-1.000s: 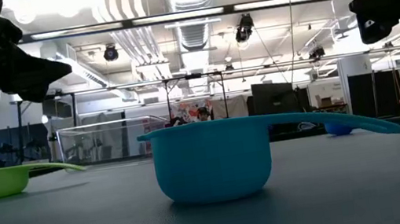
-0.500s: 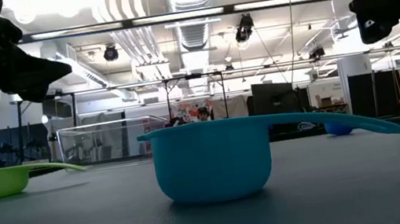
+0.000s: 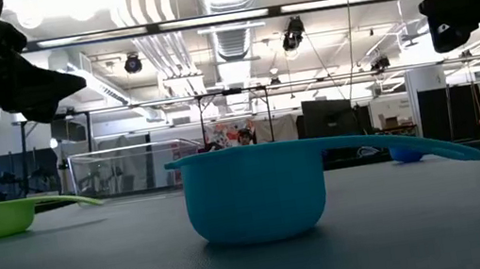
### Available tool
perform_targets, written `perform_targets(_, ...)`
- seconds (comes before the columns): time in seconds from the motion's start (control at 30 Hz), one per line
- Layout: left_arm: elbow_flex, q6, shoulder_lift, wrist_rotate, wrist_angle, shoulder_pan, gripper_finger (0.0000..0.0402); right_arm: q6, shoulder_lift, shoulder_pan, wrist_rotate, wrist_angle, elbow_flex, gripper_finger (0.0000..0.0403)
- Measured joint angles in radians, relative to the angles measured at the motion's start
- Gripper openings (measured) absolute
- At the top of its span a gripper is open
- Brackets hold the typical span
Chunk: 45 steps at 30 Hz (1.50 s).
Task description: Nest measuring cups in basket
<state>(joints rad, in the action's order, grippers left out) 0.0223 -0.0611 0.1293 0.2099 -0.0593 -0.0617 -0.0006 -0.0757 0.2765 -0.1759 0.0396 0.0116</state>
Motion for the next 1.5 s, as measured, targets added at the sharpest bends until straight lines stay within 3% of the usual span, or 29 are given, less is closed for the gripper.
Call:
perform_targets(0.23, 0.0, 0.006, 0.0, 0.0, 0.0, 0.0, 0.0, 0.0, 0.0, 0.0, 0.0, 0.0, 0.0, 0.0009)
perform_targets(0.4, 0.0, 0.112, 0.0, 0.017, 0.0, 0.0, 0.0, 0.0, 0.0, 0.0, 0.0, 0.0, 0.0, 0.0009)
perform_targets(0.6, 0.0, 0.086, 0.0, 0.017, -0.002, 0.0, 0.0, 0.0, 0.0, 0.0, 0.0, 0.0, 0.0, 0.0009)
perform_targets(0.73, 0.0, -0.179, 0.0, 0.009, -0.02, -0.001, 0.0, 0.0, 0.0, 0.0, 0.0, 0.0, 0.0, 0.0009)
perform_targets(0.8, 0.0, -0.234, 0.0, 0.089, -0.021, 0.0, 0.0, 0.0, 0.0, 0.0, 0.0, 0.0, 0.0, 0.0009)
perform_targets(0.97, 0.0, -0.209, 0.0, 0.218, -0.024, 0.0, 0.0, 0.0, 0.0, 0.0, 0.0, 0.0, 0.0, 0.0009)
perform_targets(1.5, 0.049, -0.128, 0.02, 0.218, -0.068, 0.0, 0.0, 0.0, 0.0, 0.0, 0.0, 0.0, 0.0, 0.0009)
